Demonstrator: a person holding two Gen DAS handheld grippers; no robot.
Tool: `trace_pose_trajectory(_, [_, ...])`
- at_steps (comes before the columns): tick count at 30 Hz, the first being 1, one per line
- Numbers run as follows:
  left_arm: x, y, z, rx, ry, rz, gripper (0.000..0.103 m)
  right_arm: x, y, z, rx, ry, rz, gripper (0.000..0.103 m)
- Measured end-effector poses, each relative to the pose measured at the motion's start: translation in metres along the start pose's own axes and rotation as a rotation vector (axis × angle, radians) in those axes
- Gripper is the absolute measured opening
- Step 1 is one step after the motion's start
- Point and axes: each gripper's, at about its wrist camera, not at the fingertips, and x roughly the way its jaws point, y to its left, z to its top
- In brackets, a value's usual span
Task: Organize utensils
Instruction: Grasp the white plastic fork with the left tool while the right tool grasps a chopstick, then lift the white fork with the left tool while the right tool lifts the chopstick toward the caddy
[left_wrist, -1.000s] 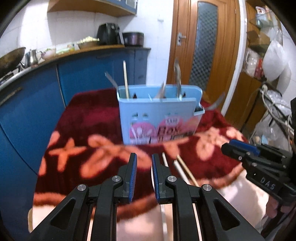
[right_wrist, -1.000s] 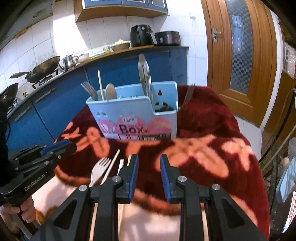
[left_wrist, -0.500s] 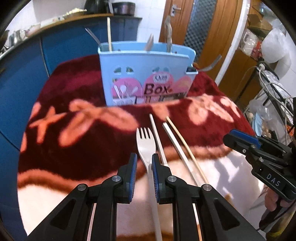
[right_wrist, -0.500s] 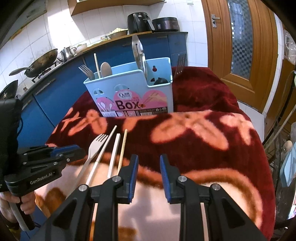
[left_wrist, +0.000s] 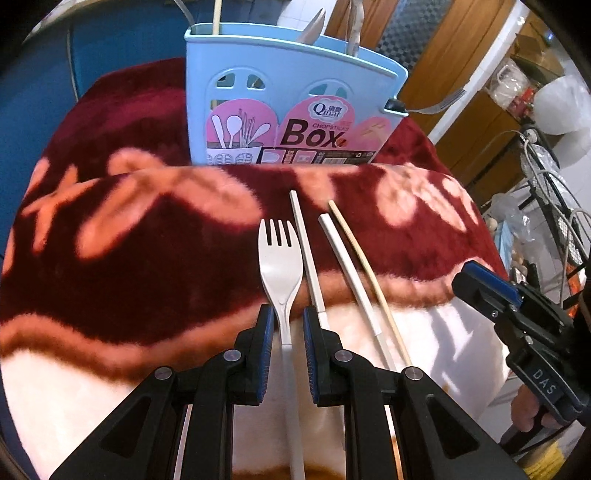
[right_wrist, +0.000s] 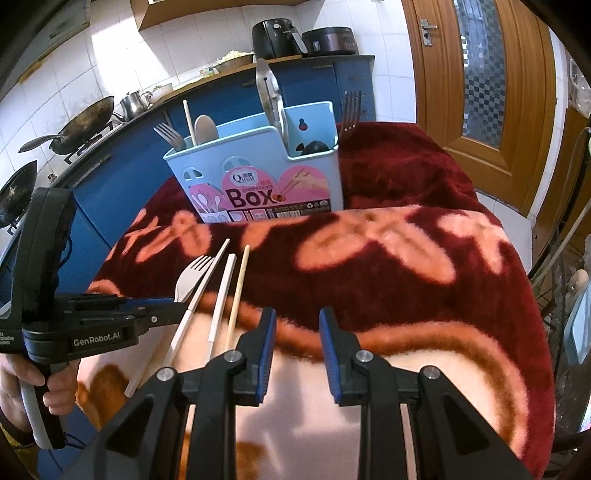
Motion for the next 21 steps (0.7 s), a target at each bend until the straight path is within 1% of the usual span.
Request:
trace_pose_trajectory(2, [0.002, -0.002, 0.001, 0.016, 0.006, 0.007, 0.016, 0.002, 0.0, 0.0, -0.002, 0.008, 0.001, 0.027])
trace_pose_trajectory(4, [0.003, -0.004, 0.003, 0.033, 0.004, 0.031, 0.009, 0.002, 0.0, 0.0, -0.004, 0.015, 0.003, 0.027])
trace_pose_trajectory(8, [0.001, -0.001, 0.002, 0.028, -0.012, 0.026, 0.008, 0.005, 0.002, 0.001, -0.015, 0.034, 0.008, 0.027])
trace_pose_trajectory(11, [-0.002, 0.003, -0.001, 0.011, -0.043, 0.013, 0.008, 0.008, 0.005, 0.002, -0.031, 0.056, 0.011, 0.027])
trace_pose_trajectory(15, [-0.01, 0.015, -0.006, -0.043, -0.086, -0.014, 0.008, 0.012, 0.012, 0.004, -0.054, 0.094, 0.021, 0.027])
trace_pose_trajectory(21, [-0.027, 0.032, -0.012, -0.079, -0.158, -0.007, 0.008, 0.025, 0.023, 0.008, -0.081, 0.157, 0.038, 0.027])
